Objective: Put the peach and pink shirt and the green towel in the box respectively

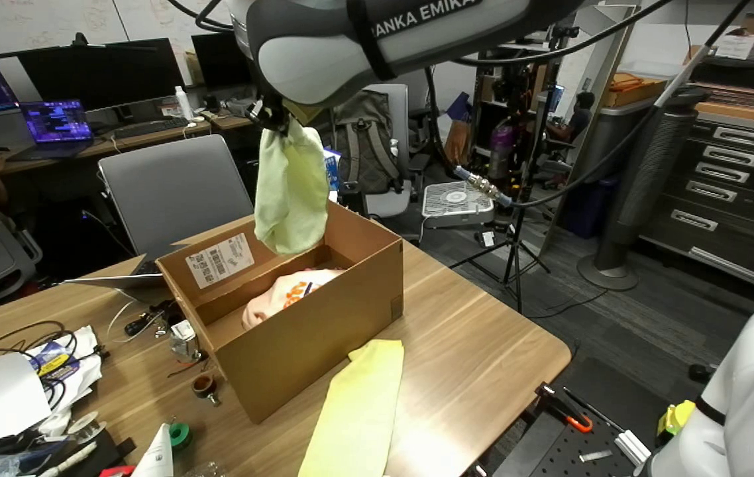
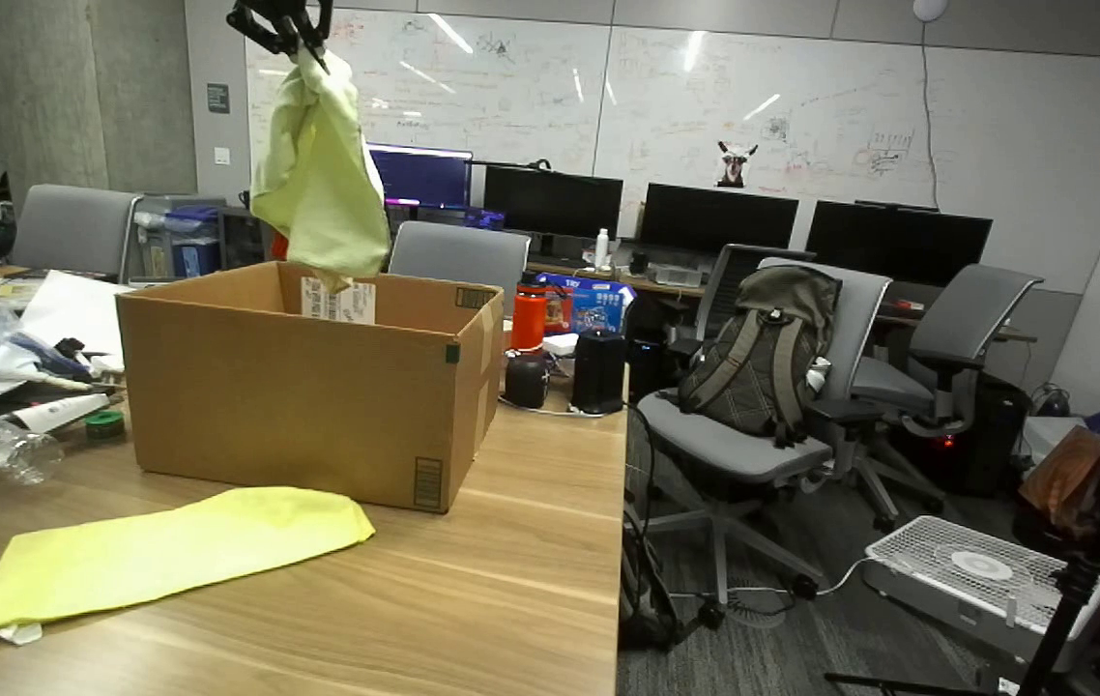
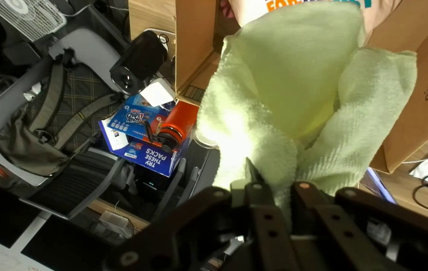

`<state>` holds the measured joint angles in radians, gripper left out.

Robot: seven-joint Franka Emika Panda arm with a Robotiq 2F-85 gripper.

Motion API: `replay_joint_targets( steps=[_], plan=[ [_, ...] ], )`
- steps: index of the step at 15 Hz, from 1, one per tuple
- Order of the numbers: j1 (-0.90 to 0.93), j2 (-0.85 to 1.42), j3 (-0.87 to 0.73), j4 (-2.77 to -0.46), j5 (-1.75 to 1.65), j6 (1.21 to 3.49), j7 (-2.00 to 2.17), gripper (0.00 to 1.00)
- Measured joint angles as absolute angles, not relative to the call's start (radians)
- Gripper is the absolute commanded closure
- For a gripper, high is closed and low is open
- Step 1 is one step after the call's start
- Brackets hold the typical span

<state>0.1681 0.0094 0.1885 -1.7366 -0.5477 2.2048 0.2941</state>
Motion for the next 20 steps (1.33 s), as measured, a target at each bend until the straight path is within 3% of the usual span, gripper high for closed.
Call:
replay_joint_targets(
  steps=[4,5,6,15,20],
  plan=[
    [0.168,0.068,0.178,-1.674,-0.548,2.146,0.294,0.98],
    [0.168,0.084,0.174,-1.659,-0.548,2.135,0.293,0.65],
    [0.168,0.098,0.171,-1.645,-0.548,2.126,0.293,0.64],
    [0.172,0.141,0.159,-1.588,-0.548,2.094,0.279,0.01],
    [0.173,0.14,0.157,-1.587,-0.533,2.04,0.248,0.0]
  ],
)
